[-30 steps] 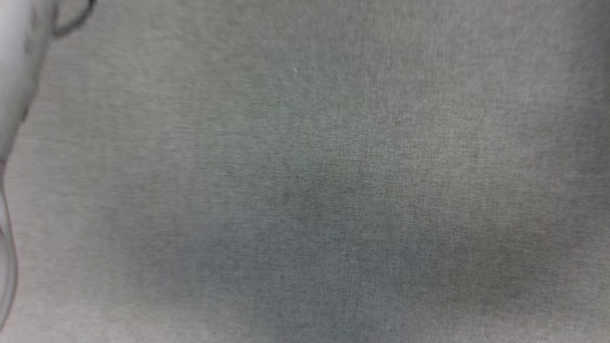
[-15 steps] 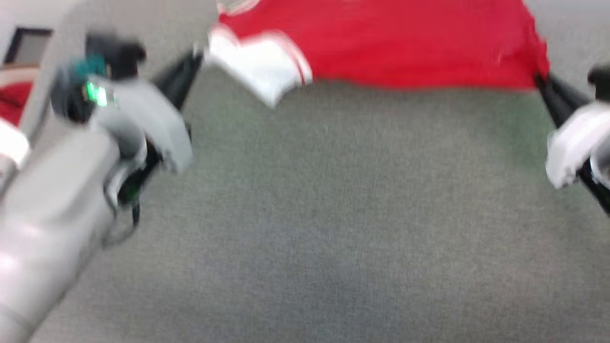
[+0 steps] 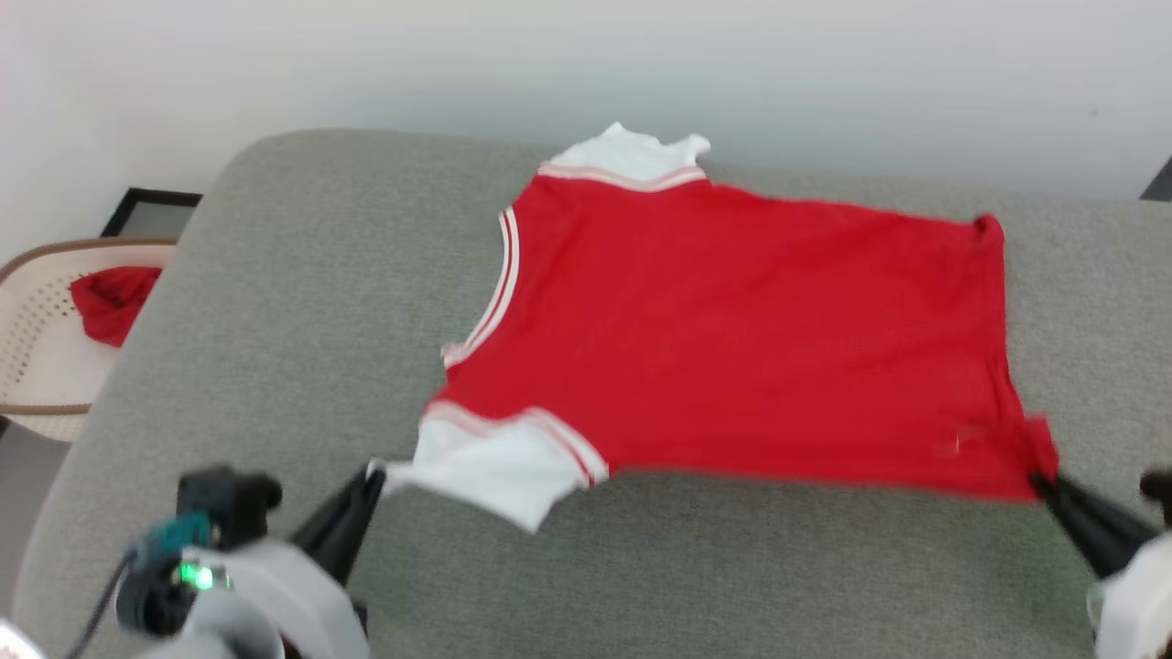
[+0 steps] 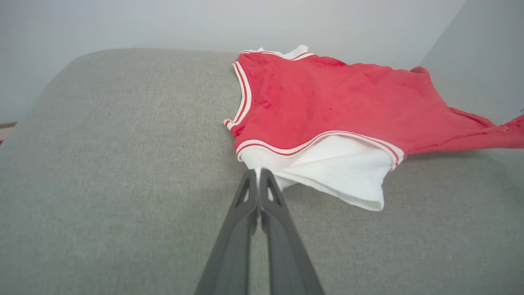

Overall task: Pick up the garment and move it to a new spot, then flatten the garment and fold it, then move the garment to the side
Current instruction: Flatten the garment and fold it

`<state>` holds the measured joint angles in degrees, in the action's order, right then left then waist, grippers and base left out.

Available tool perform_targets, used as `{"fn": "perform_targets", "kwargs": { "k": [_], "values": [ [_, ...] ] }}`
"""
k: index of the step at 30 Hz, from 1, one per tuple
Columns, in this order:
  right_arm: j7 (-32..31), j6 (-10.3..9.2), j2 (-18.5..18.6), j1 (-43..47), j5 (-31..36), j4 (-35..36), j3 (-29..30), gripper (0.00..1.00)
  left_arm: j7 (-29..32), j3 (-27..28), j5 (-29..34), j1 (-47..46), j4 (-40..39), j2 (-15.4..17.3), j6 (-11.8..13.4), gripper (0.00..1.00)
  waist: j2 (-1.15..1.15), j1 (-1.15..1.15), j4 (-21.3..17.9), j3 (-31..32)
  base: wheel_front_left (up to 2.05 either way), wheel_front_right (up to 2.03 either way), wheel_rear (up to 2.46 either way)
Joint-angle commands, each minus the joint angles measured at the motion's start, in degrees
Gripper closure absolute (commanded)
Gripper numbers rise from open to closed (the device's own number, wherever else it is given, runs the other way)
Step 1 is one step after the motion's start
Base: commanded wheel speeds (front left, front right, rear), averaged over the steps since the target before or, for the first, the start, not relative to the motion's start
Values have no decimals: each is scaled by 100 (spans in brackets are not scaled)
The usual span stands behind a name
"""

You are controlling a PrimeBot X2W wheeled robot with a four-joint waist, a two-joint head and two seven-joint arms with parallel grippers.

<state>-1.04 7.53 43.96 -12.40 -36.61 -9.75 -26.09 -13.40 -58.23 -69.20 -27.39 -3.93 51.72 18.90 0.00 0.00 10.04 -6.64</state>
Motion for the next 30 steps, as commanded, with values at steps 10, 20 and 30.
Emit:
{"fn": "perform_targets", "kwargs": {
  "k": [10,20,30],
  "values": [
    [-201,-7,-316,2074,346,932,938,100,-160,60,-420,1508,-920,66,663,100,0,0,200,46,0,0,0],
    [-246,-8,-535,2813,373,1456,1598,100,-174,279,-512,2194,-1381,65,959,100,0,0,154,-233,0,0,0],
    [-857,-7,-705,2094,448,2010,2017,100,327,600,138,1083,-1806,819,1100,100,0,0,-19,-560,0,0,0]
  ]
}}
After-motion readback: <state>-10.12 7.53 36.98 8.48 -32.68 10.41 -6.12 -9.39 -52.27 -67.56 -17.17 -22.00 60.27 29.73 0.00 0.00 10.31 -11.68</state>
